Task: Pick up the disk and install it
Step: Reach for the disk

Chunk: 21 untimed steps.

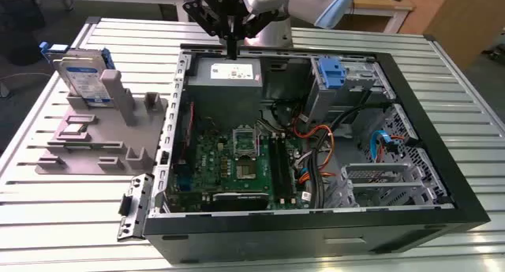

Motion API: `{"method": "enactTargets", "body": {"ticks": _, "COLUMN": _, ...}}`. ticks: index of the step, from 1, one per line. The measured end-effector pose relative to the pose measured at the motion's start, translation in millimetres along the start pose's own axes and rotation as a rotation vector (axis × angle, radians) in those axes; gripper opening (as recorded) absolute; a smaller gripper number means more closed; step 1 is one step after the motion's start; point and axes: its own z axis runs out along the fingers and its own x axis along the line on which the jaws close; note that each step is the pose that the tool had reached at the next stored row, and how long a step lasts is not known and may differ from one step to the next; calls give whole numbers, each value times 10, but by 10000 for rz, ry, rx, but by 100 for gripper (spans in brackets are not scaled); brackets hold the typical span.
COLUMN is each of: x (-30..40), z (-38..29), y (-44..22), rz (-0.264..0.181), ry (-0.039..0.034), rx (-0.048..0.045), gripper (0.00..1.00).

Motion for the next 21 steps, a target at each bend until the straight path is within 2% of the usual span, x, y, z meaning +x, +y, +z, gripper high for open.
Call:
{"method": "enactTargets", "body": {"ticks": 14, "x": 62, "z": -2, "y": -4, "rz": 0, "ry": -10, "rx": -1, "gripper": 11}}
{"method": "enactTargets", "body": {"ticks": 21, "x": 64, "z": -2, "y": -5, "rz": -1, "ry": -10, "rx": -1, "gripper": 11}}
